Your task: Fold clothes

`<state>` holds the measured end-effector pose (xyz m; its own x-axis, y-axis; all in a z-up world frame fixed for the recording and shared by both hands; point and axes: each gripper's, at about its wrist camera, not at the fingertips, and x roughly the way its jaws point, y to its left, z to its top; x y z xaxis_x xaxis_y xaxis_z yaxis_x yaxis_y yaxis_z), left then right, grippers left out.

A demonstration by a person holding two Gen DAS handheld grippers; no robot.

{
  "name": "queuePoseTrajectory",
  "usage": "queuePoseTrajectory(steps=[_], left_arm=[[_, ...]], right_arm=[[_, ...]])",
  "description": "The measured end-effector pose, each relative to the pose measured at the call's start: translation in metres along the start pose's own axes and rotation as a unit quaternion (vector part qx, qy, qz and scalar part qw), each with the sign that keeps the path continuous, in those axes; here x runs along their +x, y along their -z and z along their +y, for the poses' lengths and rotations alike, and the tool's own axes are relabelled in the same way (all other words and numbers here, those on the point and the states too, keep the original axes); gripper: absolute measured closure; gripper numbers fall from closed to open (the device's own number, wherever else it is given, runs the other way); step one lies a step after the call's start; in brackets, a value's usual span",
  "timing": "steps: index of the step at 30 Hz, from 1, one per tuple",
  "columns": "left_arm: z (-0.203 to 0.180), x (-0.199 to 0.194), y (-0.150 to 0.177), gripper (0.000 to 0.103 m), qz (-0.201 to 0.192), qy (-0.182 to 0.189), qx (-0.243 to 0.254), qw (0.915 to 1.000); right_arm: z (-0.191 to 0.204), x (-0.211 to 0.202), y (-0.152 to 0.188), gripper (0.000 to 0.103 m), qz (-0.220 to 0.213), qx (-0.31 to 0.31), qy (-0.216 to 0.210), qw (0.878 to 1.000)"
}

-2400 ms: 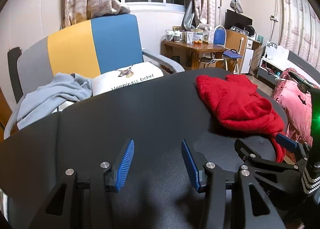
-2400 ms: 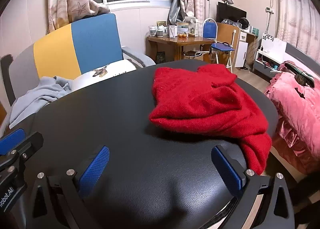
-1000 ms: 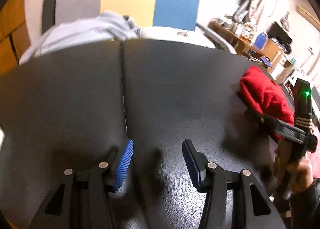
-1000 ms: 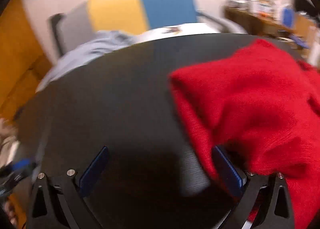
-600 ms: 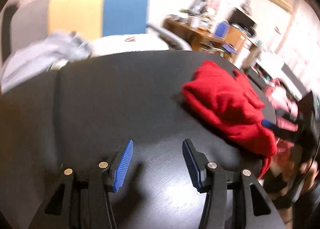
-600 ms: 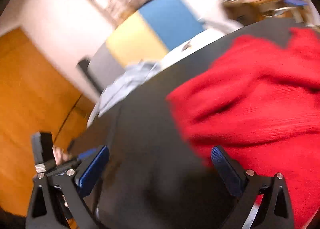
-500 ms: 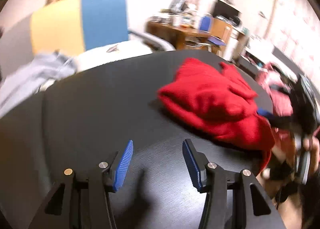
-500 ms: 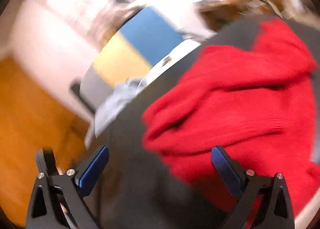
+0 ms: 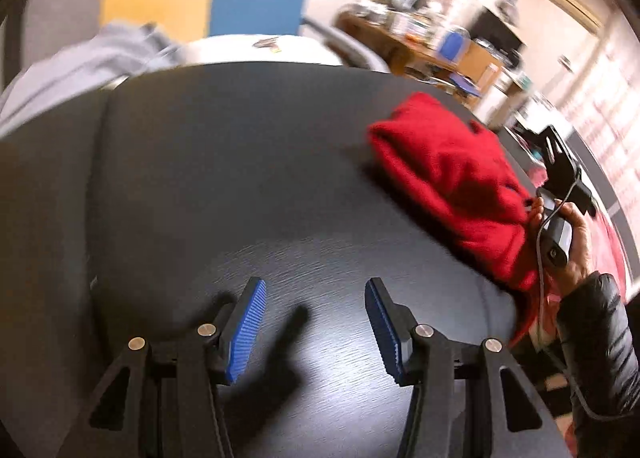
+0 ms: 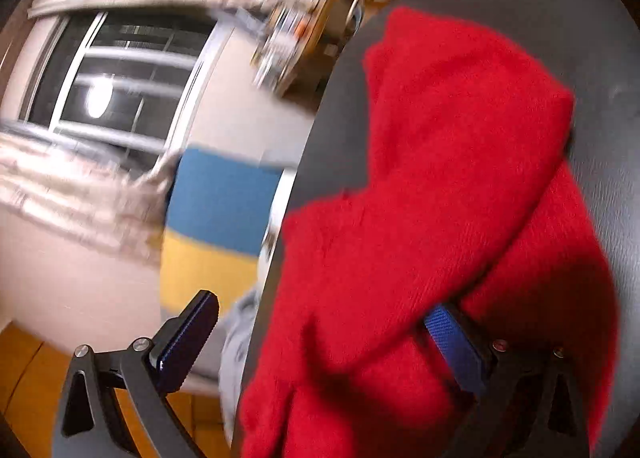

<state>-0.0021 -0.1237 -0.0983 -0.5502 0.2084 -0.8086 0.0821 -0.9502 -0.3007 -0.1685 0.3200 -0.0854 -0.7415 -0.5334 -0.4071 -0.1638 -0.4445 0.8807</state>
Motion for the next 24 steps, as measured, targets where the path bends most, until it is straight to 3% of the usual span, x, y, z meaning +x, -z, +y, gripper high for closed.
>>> queuePoseTrajectory(steps=[3,7,9,11,13,14,18,24], left_arm=[[0.028,-0.007,0.010,0.051,0.002,-0.010,-0.036,0.9993],[0.053,-0.025,0.020,0.051,-0.024,-0.028,-0.064,0.9972],[0.067,-0.039,0.025,0.051,-0.043,-0.042,-0.079,0.9951],[0.081,-0.054,0.029,0.051,-0.059,-0.055,-0.097,0.9920],[0.099,-0.071,0.034,0.051,-0.078,-0.072,-0.123,0.9867],[0.109,-0.081,0.036,0.051,-0.091,-0.081,-0.139,0.9828],[0.142,-0.113,0.046,0.051,-0.120,-0.110,-0.173,0.9715],[0.149,-0.119,0.051,0.051,-0.116,-0.127,-0.153,0.9731]], right_arm=[[0.007,0.013,-0.012,0.000,-0.024,0.009,0.013,1.000],[0.052,0.046,-0.005,0.000,0.021,-0.048,-0.028,0.998],[0.103,0.067,0.031,0.000,0.081,-0.121,-0.068,0.987],[0.153,0.087,0.069,0.000,0.138,-0.194,-0.101,0.966],[0.196,0.098,0.125,0.000,0.188,-0.282,-0.099,0.935],[0.216,0.100,0.163,0.000,0.214,-0.336,-0.099,0.912],[0.239,0.099,0.313,0.000,0.308,-0.505,-0.085,0.802],[0.201,0.068,0.416,0.000,0.307,-0.629,-0.020,0.714]])
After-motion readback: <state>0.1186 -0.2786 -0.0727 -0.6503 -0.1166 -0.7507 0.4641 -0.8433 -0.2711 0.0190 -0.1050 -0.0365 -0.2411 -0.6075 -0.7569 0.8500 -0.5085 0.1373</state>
